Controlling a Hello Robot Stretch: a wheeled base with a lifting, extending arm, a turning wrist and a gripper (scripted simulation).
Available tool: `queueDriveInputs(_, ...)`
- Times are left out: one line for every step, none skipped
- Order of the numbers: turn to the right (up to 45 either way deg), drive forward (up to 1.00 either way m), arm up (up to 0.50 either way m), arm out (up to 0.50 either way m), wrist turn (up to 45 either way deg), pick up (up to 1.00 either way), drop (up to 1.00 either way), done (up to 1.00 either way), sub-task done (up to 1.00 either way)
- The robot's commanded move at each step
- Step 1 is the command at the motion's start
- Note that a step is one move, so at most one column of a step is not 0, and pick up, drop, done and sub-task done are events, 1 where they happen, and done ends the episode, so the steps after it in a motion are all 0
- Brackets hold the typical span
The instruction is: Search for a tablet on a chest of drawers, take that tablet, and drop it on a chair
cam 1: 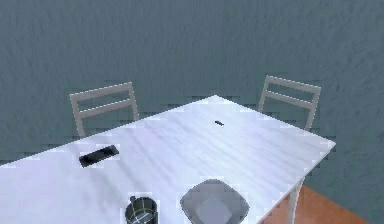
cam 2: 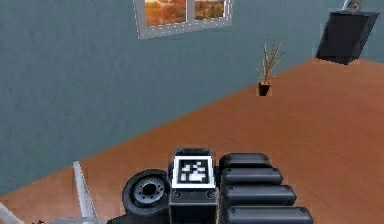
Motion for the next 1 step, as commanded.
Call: queueDriveInputs(0.0, 0.0, 0.0, 0.0, 0.0, 0.0, 0.0, 1.0, 0.0)
